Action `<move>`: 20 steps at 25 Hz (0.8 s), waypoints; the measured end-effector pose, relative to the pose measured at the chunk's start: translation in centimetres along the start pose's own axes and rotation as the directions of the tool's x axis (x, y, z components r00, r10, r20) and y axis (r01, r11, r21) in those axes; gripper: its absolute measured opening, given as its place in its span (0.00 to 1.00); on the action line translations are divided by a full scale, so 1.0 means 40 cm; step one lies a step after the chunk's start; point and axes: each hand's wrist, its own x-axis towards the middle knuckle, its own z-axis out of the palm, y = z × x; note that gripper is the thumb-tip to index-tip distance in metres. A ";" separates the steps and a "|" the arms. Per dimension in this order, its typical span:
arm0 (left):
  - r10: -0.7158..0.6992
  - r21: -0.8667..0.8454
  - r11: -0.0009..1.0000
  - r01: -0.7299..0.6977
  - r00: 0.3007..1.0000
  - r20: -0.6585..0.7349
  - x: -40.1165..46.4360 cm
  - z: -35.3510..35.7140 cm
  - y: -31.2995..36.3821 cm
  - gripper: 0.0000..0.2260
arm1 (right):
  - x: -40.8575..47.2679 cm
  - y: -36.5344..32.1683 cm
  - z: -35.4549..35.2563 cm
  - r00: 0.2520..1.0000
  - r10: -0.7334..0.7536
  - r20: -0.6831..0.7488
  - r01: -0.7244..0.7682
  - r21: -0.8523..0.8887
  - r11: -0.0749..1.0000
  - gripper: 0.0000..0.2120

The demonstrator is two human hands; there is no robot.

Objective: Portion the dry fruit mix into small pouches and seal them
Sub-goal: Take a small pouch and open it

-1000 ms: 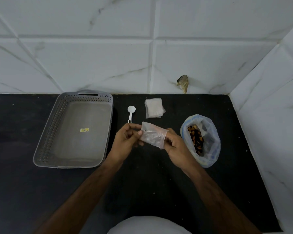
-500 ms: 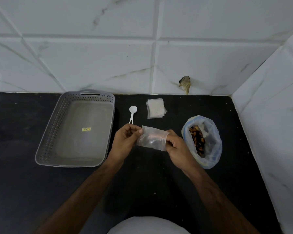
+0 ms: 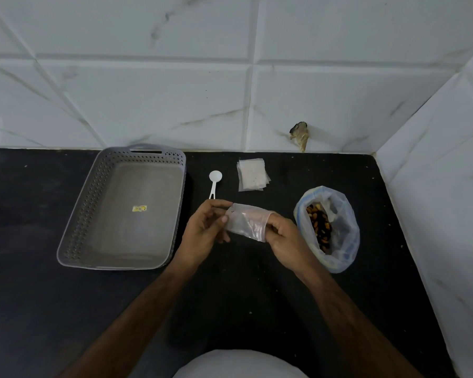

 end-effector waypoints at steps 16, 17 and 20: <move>-0.266 -0.146 0.954 0.262 0.964 -0.004 0.000 0.009 0.001 0.07 | 0.031 -0.021 0.014 0.999 0.037 0.004 -0.036 -0.056 0.998 0.11; -0.261 -0.171 0.951 0.257 0.965 -0.001 0.002 0.008 -0.001 0.06 | 0.027 -0.021 0.009 0.999 0.031 0.009 -0.030 -0.066 0.997 0.10; -0.302 -0.242 0.922 0.301 0.953 0.033 -0.001 0.007 -0.002 0.09 | 0.020 -0.022 0.002 0.999 0.024 0.046 -0.019 -0.103 0.994 0.09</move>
